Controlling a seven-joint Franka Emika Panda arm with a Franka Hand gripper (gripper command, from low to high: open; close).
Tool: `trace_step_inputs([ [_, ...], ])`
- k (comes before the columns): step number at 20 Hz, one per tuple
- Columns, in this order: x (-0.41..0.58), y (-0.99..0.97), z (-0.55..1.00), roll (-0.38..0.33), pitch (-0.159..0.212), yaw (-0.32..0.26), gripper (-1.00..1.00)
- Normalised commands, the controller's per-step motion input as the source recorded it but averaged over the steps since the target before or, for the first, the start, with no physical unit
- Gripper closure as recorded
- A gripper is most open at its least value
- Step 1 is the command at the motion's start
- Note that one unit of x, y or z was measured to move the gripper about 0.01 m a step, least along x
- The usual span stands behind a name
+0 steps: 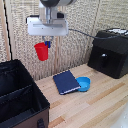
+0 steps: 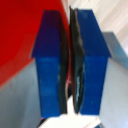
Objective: Please find the red cup among the items before you. Carefully move your gripper towards it and gently hold it. Locate the front section of the organizer in front of you. Transfer the red cup above the front section and let go, placing it within that section.
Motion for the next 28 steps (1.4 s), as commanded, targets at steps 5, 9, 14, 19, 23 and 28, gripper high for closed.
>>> trace_step_inputs([
  [5,-0.253,0.70,0.44,0.075,0.099,0.029,1.00],
  [9,-0.218,0.76,0.16,0.032,0.104,0.033,1.00],
  [14,-0.105,0.81,-0.05,0.013,0.124,0.043,1.00],
  [19,-0.087,0.94,-0.38,-0.002,0.065,0.023,1.00],
  [23,-0.111,0.91,-0.46,-0.002,0.047,0.030,1.00],
  [28,-0.136,0.76,-0.51,-0.032,0.052,0.047,1.00],
])
